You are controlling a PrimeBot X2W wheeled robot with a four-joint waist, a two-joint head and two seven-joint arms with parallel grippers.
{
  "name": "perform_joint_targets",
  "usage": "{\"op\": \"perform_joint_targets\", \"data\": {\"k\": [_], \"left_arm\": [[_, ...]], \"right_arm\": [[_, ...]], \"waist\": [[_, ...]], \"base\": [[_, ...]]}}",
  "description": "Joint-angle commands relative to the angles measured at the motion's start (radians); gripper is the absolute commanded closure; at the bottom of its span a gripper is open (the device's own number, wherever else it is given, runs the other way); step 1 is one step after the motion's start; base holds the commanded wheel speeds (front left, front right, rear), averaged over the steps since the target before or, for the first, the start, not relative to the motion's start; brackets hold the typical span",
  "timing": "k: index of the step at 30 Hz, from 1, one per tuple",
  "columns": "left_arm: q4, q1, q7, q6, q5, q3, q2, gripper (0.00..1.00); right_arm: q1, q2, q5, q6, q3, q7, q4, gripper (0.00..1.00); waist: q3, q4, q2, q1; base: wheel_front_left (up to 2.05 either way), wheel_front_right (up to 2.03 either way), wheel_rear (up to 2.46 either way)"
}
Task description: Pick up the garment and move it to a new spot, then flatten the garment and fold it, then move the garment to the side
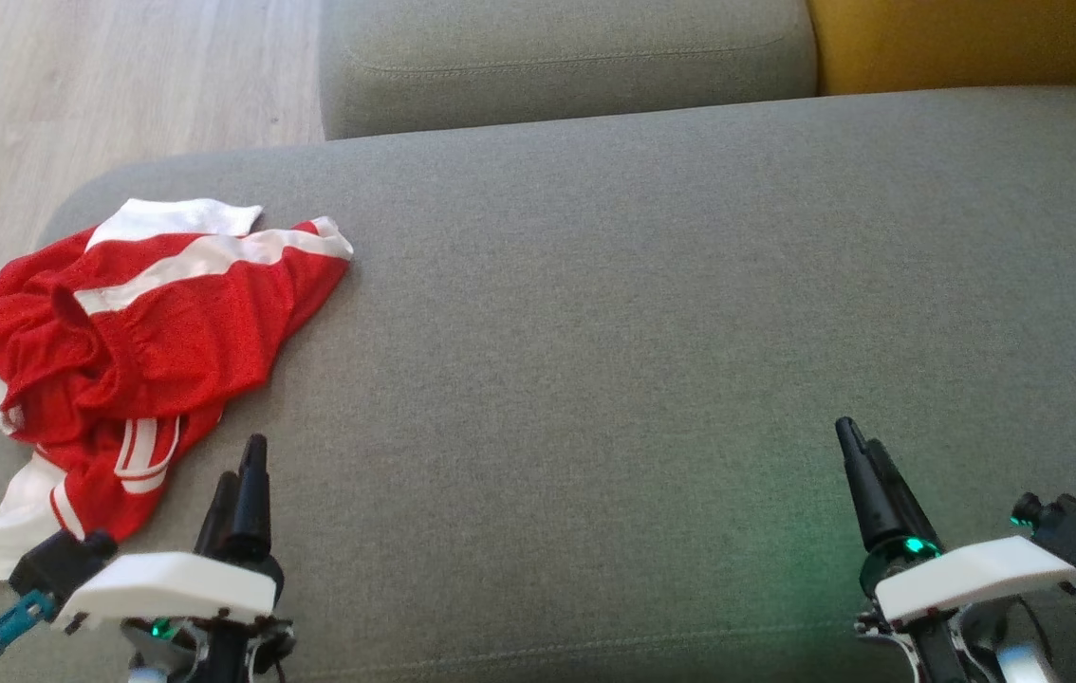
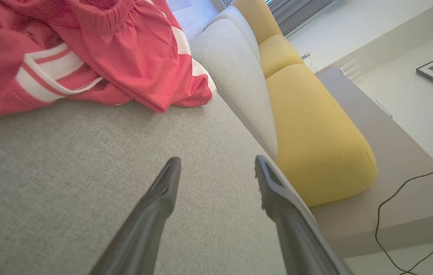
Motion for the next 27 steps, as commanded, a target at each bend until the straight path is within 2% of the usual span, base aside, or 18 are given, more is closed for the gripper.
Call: {"op": "perform_joint_targets", "data": {"k": [1,16,27], "left_arm": [[-0.049,-0.032,-0.013,0.008,0.039,0.001,0.02,0.0],[-0.096,-0.031,-0.057,0.064,0.231,-0.061,0.049,0.0],[-0.136,-0.033,-0.086,0.113,0.36,-0.103,0.071,0.0]], "right_arm": [[-0.042,-0.008,-0.038,0.0,0.015,-0.018,-0.045,0.0],[-0.049,-0.01,-0.26,0.0,0.05,-0.063,-0.077,0.0],[-0.053,-0.011,-0.38,0.0,0.069,-0.092,-0.088,0.0]], "waist": [[0.0,0.0,0.0,0.0],[-0.004,-0.001,0.0,0.0],[-0.009,-0.005,0.0,0.0]], "base": [[0.0,0.0,0.0],[0.0,0.0,0.0],[0.0,0.0,0.0]]}}
